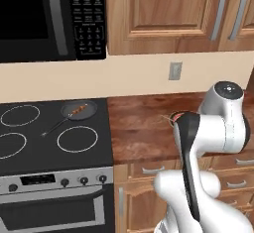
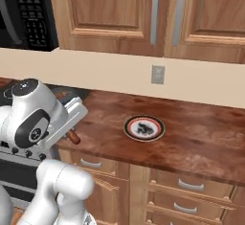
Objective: Place the cold items (carrot and peach) from the fridge in one tupperware on the dining counter. Place the warm items (kebab skewer and hot dog) in the stove area in another tupperware.
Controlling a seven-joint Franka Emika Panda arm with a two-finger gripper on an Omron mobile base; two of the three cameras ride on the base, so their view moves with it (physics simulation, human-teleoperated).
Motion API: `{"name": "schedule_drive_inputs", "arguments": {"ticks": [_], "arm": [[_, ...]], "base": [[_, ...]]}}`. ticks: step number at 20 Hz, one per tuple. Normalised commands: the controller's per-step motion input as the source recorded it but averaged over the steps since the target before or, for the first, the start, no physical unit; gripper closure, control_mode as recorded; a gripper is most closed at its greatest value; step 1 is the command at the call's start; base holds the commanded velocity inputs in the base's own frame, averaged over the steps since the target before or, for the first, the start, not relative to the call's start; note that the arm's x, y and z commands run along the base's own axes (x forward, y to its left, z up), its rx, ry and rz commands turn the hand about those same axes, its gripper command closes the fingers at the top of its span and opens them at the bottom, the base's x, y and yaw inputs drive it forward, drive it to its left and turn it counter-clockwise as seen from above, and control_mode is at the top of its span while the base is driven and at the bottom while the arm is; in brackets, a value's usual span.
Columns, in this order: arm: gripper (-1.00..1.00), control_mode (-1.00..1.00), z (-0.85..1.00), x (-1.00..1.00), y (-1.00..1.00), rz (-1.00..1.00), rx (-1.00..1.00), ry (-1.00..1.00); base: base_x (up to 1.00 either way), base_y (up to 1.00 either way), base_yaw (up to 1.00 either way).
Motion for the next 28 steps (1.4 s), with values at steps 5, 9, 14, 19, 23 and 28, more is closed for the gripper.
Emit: {"name": "schedule_drive_inputs", "arguments": {"ticks": [5, 9, 14, 19, 23, 28], "arm": [[1.0, 1.0, 0.0, 0.0, 0.0, 0.0, 0.0, 0.0], [1.0, 1.0, 0.0, 0.0, 0.0, 0.0, 0.0, 0.0], [1.0, 1.0, 0.0, 0.0, 0.0, 0.0, 0.0, 0.0], [1.0, 1.0, 0.0, 0.0, 0.0, 0.0, 0.0, 0.0], [1.0, 1.0, 0.0, 0.0, 0.0, 0.0, 0.0, 0.0], [1.0, 1.0, 0.0, 0.0, 0.0, 0.0, 0.0, 0.0]], "base": [[-0.42, 0.51, 0.22], [-0.1, 1.0, 0.08], [-0.12, 1.0, 0.03], [-0.39, 1.0, 0.02], [-0.58, 1.0, 0.02], [-0.84, 1.0, 0.0]]}}
